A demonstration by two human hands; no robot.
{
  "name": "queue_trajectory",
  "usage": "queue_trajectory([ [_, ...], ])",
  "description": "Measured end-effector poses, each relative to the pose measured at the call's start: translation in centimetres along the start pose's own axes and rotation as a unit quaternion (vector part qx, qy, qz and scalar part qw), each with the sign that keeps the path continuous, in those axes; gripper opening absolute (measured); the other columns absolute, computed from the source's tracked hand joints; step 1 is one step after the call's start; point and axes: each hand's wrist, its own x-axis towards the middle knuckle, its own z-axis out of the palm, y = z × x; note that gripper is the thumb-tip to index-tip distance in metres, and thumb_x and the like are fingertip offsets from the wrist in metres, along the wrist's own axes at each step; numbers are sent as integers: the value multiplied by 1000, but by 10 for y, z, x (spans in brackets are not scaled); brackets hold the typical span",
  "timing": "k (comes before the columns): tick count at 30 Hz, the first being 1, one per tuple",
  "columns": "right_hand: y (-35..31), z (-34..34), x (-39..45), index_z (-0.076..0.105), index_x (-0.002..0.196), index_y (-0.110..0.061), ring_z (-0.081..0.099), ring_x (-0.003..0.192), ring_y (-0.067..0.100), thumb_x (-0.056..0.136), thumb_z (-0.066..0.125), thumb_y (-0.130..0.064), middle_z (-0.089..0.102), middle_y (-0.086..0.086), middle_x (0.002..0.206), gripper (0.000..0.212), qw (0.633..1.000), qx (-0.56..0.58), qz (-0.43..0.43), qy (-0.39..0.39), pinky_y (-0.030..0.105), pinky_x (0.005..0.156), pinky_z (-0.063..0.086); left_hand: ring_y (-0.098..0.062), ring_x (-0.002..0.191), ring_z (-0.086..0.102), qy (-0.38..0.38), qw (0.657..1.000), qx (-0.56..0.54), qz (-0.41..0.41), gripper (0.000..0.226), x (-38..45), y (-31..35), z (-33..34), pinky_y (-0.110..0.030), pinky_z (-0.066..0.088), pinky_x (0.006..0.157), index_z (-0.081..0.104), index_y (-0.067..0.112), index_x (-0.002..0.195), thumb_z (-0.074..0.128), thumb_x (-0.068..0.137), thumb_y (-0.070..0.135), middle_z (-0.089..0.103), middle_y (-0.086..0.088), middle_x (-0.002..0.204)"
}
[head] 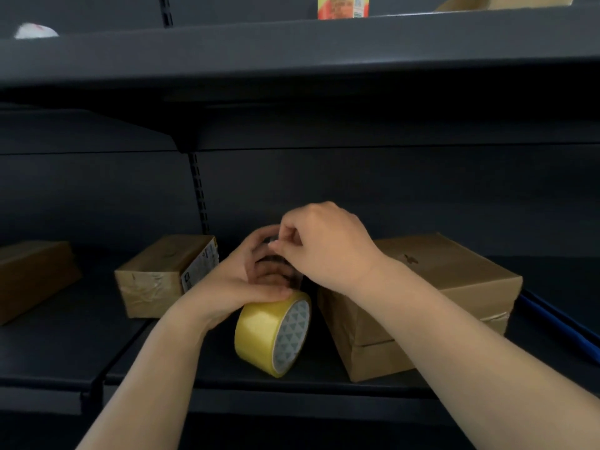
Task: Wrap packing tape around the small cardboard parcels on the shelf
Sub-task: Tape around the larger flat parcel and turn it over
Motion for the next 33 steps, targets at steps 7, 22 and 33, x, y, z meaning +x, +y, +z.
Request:
queue_trajectory([
  [7, 1, -16, 9, 67, 71, -19, 60, 75, 7, 74, 75, -24, 55, -15, 66, 11, 995, 70, 11, -69, 30, 73, 54, -12, 115, 57, 53, 997, 49, 3, 87, -10, -9, 0, -28, 46, 95, 53, 25, 123, 87, 45, 43, 62, 1, 121],
  [22, 40, -42, 7, 68, 72, -8, 67, 62, 15, 76, 73, -10, 68, 5, 61, 7, 879, 423, 218, -40, 33, 79, 58, -14, 57, 67, -29, 975, -88, 201, 23, -34, -5, -3, -29, 55, 68, 72, 18, 83, 68, 79, 40, 72, 0, 63],
  [33, 100, -58, -38, 67, 90, -6, 69, 69, 16, 78, 69, -9, 70, 7, 73, 12, 808, 477, 346, 22, 37, 86, 54, -14, 31, 54, 40, 997, 69, -19, 74, 0, 59, 18, -21, 47, 37, 69, 8, 77, 80, 34, 67, 56, -4, 39],
])
